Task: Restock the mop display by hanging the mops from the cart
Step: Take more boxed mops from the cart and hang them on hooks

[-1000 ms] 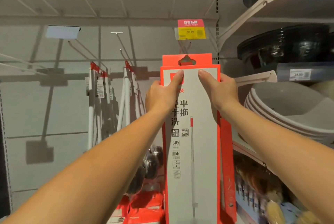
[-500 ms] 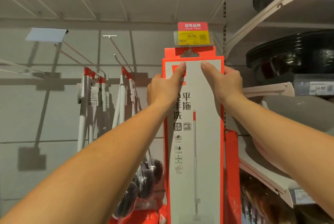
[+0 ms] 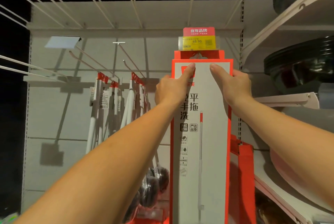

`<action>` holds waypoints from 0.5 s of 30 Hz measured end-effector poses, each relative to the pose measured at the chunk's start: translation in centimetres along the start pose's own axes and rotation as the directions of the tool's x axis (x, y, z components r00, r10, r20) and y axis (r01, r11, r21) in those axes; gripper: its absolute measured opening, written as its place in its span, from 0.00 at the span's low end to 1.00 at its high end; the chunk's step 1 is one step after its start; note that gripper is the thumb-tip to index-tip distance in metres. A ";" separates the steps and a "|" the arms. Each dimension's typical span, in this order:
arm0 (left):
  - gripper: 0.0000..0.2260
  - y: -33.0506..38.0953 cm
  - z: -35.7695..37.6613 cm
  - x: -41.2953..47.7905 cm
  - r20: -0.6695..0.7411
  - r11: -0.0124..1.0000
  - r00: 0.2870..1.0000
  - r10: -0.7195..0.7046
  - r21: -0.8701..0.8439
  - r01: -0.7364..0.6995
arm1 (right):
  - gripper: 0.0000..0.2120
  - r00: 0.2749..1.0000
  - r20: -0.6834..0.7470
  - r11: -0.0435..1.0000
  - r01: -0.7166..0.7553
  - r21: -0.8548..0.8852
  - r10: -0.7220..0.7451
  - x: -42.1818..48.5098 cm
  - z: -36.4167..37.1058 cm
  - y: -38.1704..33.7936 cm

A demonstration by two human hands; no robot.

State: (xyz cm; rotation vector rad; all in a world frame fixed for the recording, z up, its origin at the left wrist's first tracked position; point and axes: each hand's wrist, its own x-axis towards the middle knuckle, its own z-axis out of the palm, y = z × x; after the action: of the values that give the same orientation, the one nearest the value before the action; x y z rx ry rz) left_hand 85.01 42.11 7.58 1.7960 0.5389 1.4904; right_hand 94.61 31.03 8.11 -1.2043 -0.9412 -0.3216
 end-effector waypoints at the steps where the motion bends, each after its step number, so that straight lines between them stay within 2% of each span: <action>1: 0.33 -0.2 0.0 0.2 -0.009 1.000 1.000 -0.003 0.003 0.003 | 0.10 1.000 0.002 1.000 -0.004 0.009 0.004 0.3 0.2 0.2; 6: 0.45 -1.5 0.5 0.9 -0.016 0.999 0.998 -0.054 -0.009 0.054 | 0.11 0.999 0.013 0.998 -0.053 0.018 0.053 1.1 1.2 1.6; 10: 0.40 -2.7 1.1 1.9 -0.009 0.997 0.998 -0.058 0.050 0.058 | 0.10 0.996 0.009 0.996 -0.089 0.029 0.089 1.7 2.0 3.3; 13: 0.44 -3.4 1.6 2.9 0.001 0.997 0.998 -0.062 0.054 0.062 | 0.11 0.995 -0.009 0.995 -0.100 0.003 0.100 2.4 2.6 4.3; 15: 0.43 -4.0 1.9 3.7 0.006 0.997 0.998 -0.055 0.058 0.055 | 0.14 0.993 -0.035 0.994 -0.109 -0.014 0.109 3.0 3.2 5.0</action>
State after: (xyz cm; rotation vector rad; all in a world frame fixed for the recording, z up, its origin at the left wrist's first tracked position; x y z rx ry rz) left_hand 88.28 46.87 6.87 1.8158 0.6290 1.4437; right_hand 98.34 36.45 7.30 -1.2558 -0.8415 -0.2618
